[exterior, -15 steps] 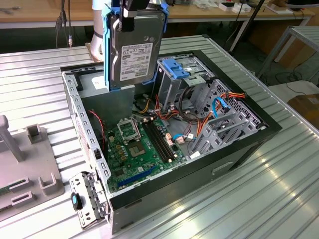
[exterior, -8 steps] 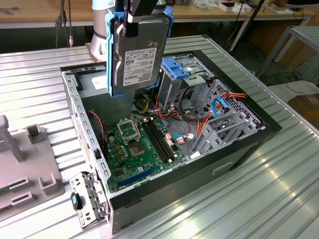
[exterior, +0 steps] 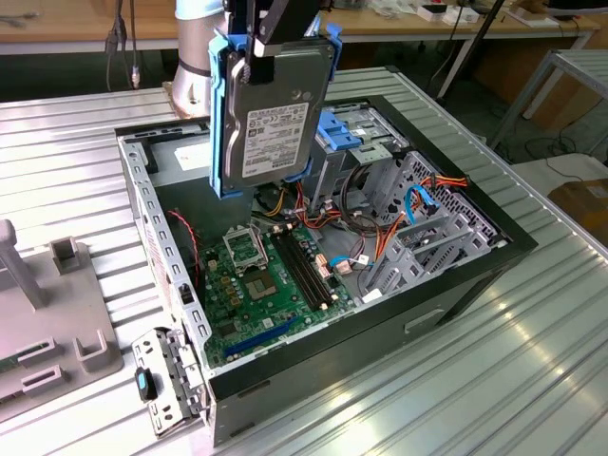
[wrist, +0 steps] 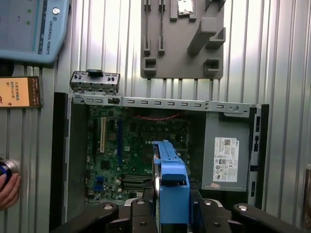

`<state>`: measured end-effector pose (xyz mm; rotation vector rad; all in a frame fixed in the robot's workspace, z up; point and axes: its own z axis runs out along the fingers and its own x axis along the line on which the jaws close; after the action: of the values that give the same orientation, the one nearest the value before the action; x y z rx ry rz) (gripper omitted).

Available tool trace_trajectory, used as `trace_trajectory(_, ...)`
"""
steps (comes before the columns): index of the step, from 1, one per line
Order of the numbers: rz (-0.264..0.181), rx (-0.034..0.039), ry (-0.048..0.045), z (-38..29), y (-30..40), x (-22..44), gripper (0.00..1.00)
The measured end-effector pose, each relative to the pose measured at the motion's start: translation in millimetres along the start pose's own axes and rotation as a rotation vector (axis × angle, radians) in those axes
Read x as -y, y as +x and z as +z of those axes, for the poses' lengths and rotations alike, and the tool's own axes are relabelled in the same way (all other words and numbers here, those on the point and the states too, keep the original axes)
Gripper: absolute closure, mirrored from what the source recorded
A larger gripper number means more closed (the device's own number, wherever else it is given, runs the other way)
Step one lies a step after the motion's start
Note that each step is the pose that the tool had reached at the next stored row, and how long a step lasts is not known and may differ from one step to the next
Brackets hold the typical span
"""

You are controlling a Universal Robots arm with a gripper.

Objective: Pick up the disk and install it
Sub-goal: 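Pick up the disk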

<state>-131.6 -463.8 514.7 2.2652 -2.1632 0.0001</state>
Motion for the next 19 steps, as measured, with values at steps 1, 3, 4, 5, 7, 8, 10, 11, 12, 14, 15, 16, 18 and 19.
trace_trajectory(1, 0.000, 0.0000, 0.0000, 0.0, 3.1, -0.1, 0.64)
trace_trajectory(3, 0.000, -0.0002, -0.0001, 0.1, 8.1, -0.4, 0.64)
trace_trajectory(4, 0.000, -0.0001, 0.0000, 0.2, 10.3, -0.5, 0.64)
trace_trajectory(5, 0.000, -0.0001, 0.0000, 0.3, 12.1, -0.6, 0.64)
trace_trajectory(7, 0.000, -0.0004, -0.0001, 0.5, 20.8, -0.9, 0.64)
trace_trajectory(8, 0.000, -0.0004, -0.0001, 0.7, 25.5, -1.2, 0.64)
trace_trajectory(10, 0.000, -0.0005, 0.0000, 0.8, 28.5, -1.4, 0.64)
trace_trajectory(11, 0.000, -0.0006, -0.0001, 0.8, 28.5, -1.0, 0.64)
trace_trajectory(12, 0.000, -0.0006, -0.0001, 0.8, 28.7, 0.3, 0.64)
trace_trajectory(14, 0.000, -0.0006, -0.0001, 0.9, 29.0, 7.4, 0.64)
trace_trajectory(15, 0.000, -0.0006, -0.0001, 0.9, 29.1, 9.4, 0.64)
trace_trajectory(16, 0.000, -0.0006, -0.0001, 0.8, 29.3, 13.6, 0.64)
trace_trajectory(18, 0.000, -0.0006, -0.0001, 0.9, 29.4, 15.0, 0.64)
trace_trajectory(19, 0.000, -0.0006, -0.0001, 0.8, 29.4, 15.1, 0.64)
